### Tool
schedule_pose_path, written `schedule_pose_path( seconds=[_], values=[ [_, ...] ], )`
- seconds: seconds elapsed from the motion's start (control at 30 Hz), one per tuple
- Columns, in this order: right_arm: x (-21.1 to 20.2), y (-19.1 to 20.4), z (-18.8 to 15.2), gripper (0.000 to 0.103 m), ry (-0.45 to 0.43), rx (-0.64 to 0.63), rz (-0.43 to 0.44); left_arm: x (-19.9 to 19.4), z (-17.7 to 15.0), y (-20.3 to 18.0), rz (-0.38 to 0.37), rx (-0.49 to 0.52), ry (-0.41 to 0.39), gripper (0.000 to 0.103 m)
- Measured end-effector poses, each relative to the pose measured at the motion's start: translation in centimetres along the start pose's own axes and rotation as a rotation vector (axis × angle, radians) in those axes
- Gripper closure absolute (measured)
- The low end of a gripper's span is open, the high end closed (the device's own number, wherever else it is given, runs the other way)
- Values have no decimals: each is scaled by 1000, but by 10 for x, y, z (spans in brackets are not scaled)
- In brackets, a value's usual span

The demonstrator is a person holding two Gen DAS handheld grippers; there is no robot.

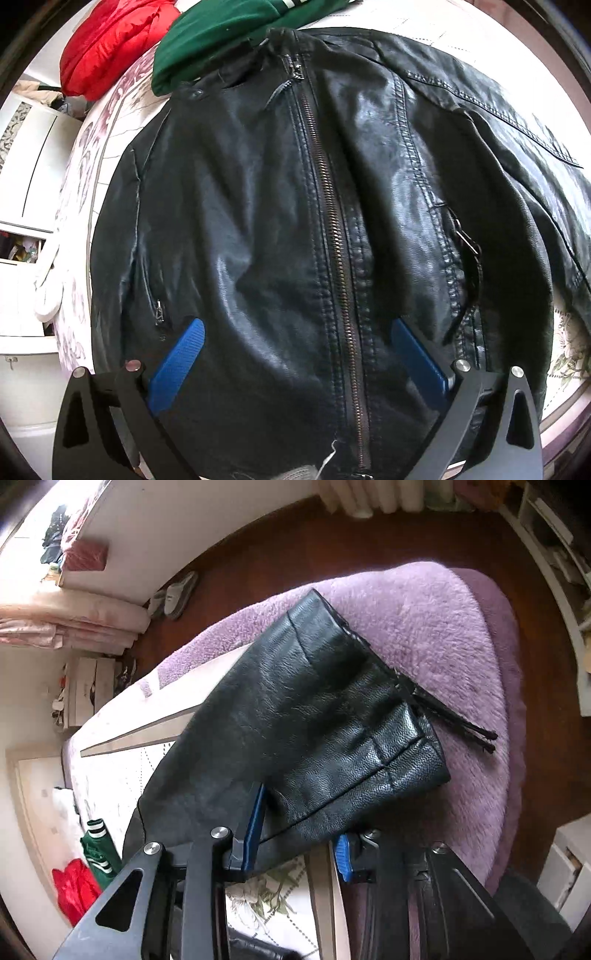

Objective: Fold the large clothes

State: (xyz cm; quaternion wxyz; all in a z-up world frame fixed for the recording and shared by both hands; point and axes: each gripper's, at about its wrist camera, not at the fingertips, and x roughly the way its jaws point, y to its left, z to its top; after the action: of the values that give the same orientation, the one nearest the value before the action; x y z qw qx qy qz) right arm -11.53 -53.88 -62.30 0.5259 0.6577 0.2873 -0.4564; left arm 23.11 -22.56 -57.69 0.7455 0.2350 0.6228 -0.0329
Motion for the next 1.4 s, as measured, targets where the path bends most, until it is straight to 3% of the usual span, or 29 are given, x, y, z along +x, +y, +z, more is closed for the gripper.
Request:
schedule_pose_path(
  seconds=[0.1,0.17,0.2,0.3,0.4,0.57,0.63,0.67,0.8,0.9,0.97,1.07,1.2,1.3,1.4],
  values=[
    [13,-5,-2,53,27,21,66,-2,-2,-3,-11,-9,8,0],
    [4,-3,-10,64,-35,39,48,-8,-5,-6,-13,-20,-4,0],
    [-7,-3,-15,80,-83,27,27,-10,-5,-7,-13,-23,-10,0],
    [-46,8,-23,88,-196,-98,-27,-14,-3,-4,-17,-34,-24,0],
    [-65,29,-19,88,-249,-221,-69,-15,-4,-3,-26,-45,-21,0],
    [-56,31,6,86,-198,-188,-24,-15,-10,0,-43,-66,-13,0],
    [-29,37,25,66,-136,-176,23,-13,-12,0,-43,-71,-9,0],
    [-18,35,29,66,-114,-152,22,-13,-12,1,-45,-76,-7,0],
    [-44,36,29,72,-268,-163,-59,-13,-12,6,-43,-89,-11,0],
    [-76,49,12,77,-368,-256,-34,-10,-10,11,-45,-99,-8,0],
    [-61,54,15,76,-298,-294,6,-8,-8,10,-49,-104,-2,0],
    [-29,39,24,75,-188,-190,21,-4,-6,10,-55,-110,2,0],
    [-25,27,33,73,-161,-127,58,-1,-4,11,-56,-115,8,0],
    [-33,15,31,34,-136,-116,-13,4,-5,11,-53,-109,12,0],
    [-28,-6,24,33,-70,-60,61,7,-5,11,-47,-99,17,0]
  ],
)
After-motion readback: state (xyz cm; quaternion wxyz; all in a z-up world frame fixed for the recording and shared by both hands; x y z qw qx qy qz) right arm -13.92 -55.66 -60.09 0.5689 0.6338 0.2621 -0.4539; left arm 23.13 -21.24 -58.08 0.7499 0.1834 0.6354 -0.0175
